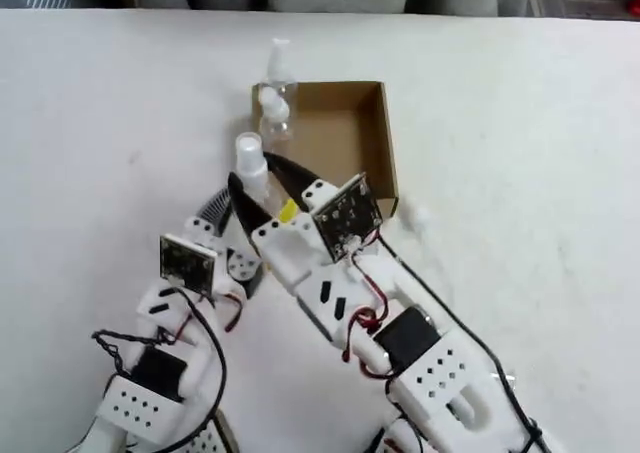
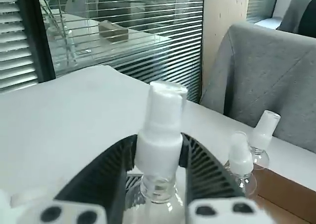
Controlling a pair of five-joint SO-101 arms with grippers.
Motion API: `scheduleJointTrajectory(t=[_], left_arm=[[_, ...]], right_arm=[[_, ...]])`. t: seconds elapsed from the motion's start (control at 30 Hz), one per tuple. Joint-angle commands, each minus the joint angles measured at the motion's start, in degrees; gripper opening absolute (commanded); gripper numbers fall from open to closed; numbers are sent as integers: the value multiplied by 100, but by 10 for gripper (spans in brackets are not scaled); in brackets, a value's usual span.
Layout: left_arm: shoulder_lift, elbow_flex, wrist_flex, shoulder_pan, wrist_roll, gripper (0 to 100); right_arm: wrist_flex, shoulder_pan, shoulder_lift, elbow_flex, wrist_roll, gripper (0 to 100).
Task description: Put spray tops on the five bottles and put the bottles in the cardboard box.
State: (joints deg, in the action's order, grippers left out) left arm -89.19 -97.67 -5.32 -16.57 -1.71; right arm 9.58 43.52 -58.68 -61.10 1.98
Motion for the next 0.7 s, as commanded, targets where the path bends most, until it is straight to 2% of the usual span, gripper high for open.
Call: scheduleJointTrajectory(t=[0.0, 0.17, 0.5, 0.67], left_arm=[[-75, 26, -26, 75, -62, 20], [-75, 26, -26, 75, -62, 20], [-75, 26, -26, 75, -62, 20], [-75, 26, -26, 75, -62, 20]], right_arm=[[127, 189, -4, 132, 0, 164], [268, 189, -31, 369, 0, 188], [1833, 136, -48, 1987, -9, 189], [1877, -22, 13, 2154, -35, 166]])
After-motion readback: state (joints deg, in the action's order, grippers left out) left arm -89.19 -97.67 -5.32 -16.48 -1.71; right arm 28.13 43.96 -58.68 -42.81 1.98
